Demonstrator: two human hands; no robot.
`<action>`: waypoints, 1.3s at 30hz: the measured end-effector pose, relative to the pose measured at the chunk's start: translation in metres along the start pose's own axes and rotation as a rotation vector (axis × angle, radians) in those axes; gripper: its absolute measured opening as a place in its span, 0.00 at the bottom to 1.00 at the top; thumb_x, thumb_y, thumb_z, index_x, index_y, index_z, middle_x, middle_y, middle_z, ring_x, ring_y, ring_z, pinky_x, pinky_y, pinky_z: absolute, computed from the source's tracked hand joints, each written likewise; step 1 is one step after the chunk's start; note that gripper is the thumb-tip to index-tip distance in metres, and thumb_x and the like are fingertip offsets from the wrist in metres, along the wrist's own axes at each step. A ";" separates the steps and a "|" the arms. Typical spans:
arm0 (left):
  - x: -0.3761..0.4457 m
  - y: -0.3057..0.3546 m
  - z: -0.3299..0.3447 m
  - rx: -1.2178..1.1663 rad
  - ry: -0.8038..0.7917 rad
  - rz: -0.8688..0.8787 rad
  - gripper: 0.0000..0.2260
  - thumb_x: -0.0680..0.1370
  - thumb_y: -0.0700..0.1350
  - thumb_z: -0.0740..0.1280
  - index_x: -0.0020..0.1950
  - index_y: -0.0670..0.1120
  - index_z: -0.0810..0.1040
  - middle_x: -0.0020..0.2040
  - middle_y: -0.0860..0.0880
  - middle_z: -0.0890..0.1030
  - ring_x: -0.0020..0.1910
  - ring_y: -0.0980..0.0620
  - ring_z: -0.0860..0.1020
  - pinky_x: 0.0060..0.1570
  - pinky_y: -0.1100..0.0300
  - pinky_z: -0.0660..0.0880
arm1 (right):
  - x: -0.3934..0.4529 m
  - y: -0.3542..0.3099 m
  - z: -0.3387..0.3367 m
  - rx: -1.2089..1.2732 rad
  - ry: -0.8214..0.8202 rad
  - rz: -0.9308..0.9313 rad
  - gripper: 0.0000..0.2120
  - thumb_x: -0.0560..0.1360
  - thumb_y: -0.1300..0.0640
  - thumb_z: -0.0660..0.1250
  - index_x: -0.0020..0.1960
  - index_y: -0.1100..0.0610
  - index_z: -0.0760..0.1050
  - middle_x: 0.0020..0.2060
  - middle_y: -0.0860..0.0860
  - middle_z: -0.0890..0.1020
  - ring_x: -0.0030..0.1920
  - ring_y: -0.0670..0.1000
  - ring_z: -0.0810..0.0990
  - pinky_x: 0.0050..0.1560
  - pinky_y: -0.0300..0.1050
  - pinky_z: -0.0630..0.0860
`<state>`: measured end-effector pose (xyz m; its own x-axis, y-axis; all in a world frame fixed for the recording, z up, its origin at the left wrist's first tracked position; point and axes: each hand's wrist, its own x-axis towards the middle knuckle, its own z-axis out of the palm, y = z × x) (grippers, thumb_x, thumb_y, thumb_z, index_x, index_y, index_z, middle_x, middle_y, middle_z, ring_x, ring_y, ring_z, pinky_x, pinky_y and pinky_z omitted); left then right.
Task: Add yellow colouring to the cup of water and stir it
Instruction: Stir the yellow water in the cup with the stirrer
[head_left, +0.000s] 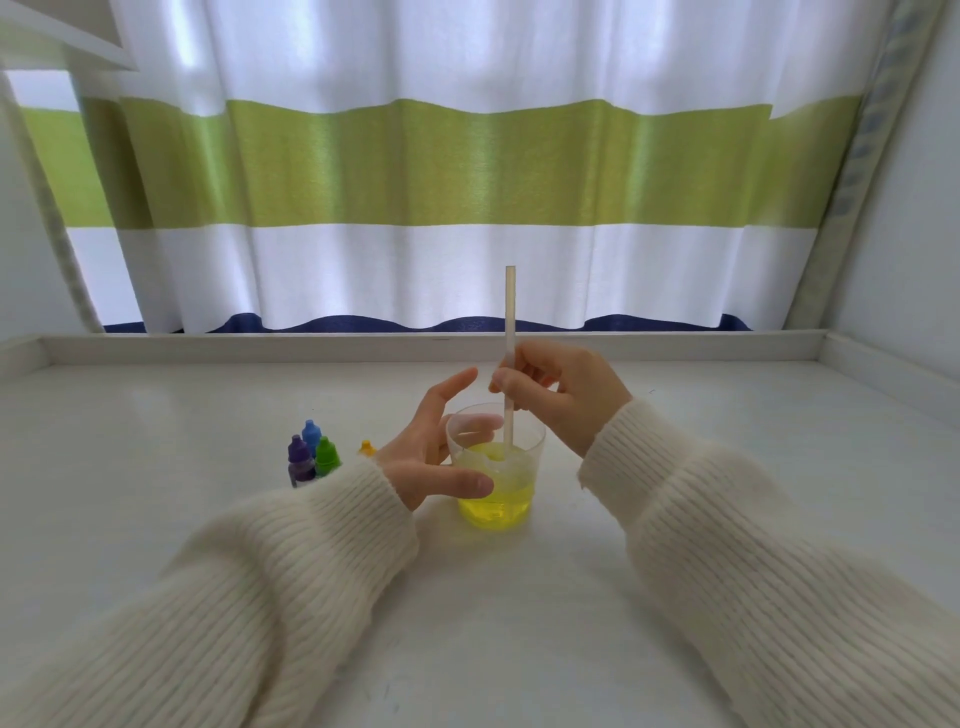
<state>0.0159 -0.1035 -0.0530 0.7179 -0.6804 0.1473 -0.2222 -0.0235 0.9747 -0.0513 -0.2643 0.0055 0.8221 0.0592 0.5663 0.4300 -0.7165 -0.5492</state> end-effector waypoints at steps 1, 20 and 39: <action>0.000 0.001 0.001 -0.005 -0.002 0.001 0.42 0.57 0.38 0.76 0.56 0.72 0.60 0.57 0.56 0.76 0.56 0.57 0.74 0.48 0.61 0.76 | 0.000 0.000 0.001 0.018 -0.004 0.005 0.06 0.74 0.53 0.63 0.42 0.53 0.76 0.35 0.48 0.80 0.39 0.49 0.80 0.42 0.38 0.77; -0.002 0.002 0.000 0.015 0.000 -0.012 0.42 0.58 0.36 0.75 0.57 0.71 0.60 0.53 0.61 0.77 0.53 0.60 0.76 0.54 0.54 0.73 | 0.001 0.000 -0.001 -0.041 -0.142 -0.106 0.05 0.71 0.55 0.67 0.45 0.46 0.73 0.34 0.41 0.77 0.36 0.37 0.76 0.40 0.24 0.72; -0.001 0.003 0.002 0.042 -0.007 0.005 0.41 0.59 0.37 0.75 0.54 0.75 0.61 0.53 0.62 0.76 0.55 0.59 0.74 0.58 0.49 0.71 | 0.002 0.001 0.008 0.029 -0.075 -0.038 0.12 0.71 0.54 0.68 0.51 0.46 0.69 0.35 0.41 0.77 0.38 0.41 0.78 0.40 0.29 0.73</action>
<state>0.0136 -0.1046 -0.0501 0.7119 -0.6858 0.1512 -0.2535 -0.0502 0.9660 -0.0465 -0.2589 0.0014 0.8298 0.1387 0.5406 0.4715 -0.6925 -0.5460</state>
